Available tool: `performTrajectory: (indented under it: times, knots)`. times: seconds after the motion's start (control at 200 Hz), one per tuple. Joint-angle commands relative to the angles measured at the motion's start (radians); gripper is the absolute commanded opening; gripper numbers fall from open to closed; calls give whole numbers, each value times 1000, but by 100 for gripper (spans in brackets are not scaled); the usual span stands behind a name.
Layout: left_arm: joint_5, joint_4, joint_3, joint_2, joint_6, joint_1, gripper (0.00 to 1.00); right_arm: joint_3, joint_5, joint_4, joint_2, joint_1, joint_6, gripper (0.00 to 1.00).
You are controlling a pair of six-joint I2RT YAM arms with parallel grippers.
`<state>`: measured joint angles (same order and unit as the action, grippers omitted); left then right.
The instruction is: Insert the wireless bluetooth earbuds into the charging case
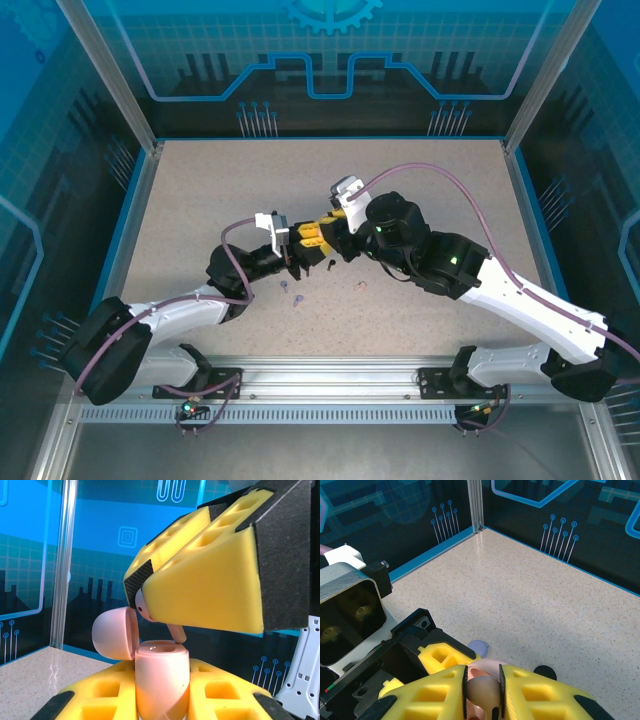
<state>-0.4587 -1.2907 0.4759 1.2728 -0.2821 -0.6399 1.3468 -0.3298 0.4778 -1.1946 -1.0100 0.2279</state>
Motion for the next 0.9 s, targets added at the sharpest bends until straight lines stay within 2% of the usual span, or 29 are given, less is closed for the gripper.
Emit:
performTrajectory:
  times: [0.0,0.145,0.485,0.896]
  knots:
    - [28,-42,29,3,-4,-10,3,7,-1,-21,0,-15,3,23]
    - [84,-44,23,2,-24,-22,3,9,-8,-56,7,-10,-4,23]
    - [219,-63,29,35,-15,-116,2,1,-39,-127,7,-4,-20,22]
    - [282,-105,12,39,-22,-129,2,-39,-54,-108,29,-2,4,22]
